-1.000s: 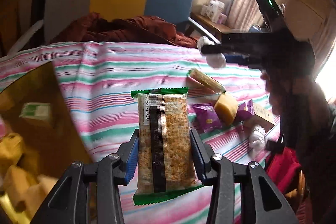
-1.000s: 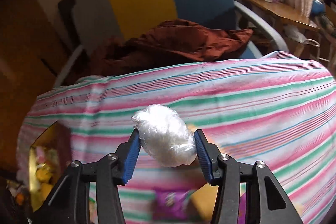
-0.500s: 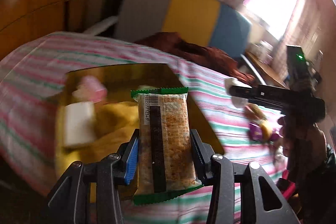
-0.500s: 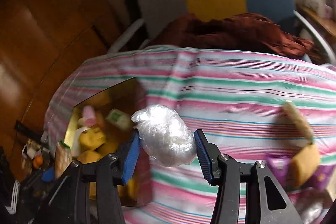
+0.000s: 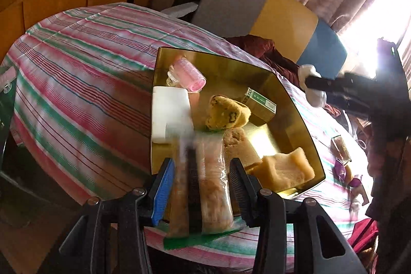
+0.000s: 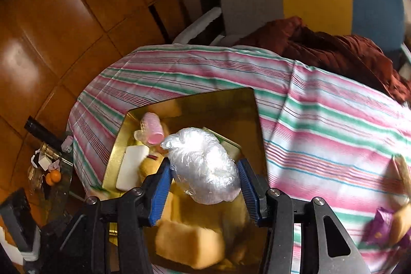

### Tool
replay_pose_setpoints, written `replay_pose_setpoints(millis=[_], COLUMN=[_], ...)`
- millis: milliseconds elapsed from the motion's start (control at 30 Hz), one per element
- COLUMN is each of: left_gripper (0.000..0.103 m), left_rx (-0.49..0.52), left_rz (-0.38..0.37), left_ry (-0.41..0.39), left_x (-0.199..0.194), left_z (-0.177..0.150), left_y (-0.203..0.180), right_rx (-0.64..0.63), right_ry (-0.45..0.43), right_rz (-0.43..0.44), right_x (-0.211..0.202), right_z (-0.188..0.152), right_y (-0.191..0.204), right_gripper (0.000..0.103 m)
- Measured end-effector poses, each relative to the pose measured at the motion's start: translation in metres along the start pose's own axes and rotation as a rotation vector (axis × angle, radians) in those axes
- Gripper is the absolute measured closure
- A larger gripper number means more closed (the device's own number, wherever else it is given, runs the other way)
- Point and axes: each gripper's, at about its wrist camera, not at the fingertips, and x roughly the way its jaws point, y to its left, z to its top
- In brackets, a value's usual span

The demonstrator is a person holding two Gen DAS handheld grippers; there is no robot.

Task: Organize objects
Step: 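Carry the cracker packet and wrapped ball into the gold tray and release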

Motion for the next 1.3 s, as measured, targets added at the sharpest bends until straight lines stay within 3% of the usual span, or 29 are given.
replay_pose_setpoints(millis=[167, 267, 333, 367, 400, 567, 900, 1300], left_gripper=[0.06, 0.06, 0.06, 0.06, 0.06, 0.059, 0.058, 0.058], left_rx=[-0.017, -0.018, -0.026, -0.032, -0.037, -0.032, 0.076, 0.155], left_rz=[-0.004, 0.0, 0.0, -0.001, -0.001, 0.004, -0.014, 0.04], left_ry=[-0.007, -0.015, -0.015, -0.015, -0.018, -0.034, -0.054, -0.055], left_x=[0.002, -0.001, -0.003, -0.003, -0.004, -0.008, -0.015, -0.018], left_z=[0.003, 0.002, 0.002, 0.002, 0.003, 0.006, 0.008, 0.0], left_y=[0.006, 0.006, 0.008, 0.009, 0.01, 0.007, -0.027, -0.056], right_rx=[-0.023, -0.023, -0.006, 0.009, 0.018, 0.017, -0.006, -0.052], right_ry=[0.002, 0.005, 0.004, -0.007, -0.017, -0.005, 0.013, -0.076], right_rz=[0.005, 0.024, 0.054, 0.058, 0.06, 0.054, -0.017, -0.177], right_x=[0.015, 0.028, 0.035, 0.037, 0.038, 0.034, 0.008, -0.037], right_z=[0.017, 0.029, 0.035, 0.037, 0.039, 0.029, -0.036, -0.087], right_y=[0.023, 0.033, 0.036, 0.036, 0.036, 0.033, 0.012, 0.0], right_gripper=[0.051, 0.045, 0.034, 0.019, 0.014, 0.014, 0.009, 0.0])
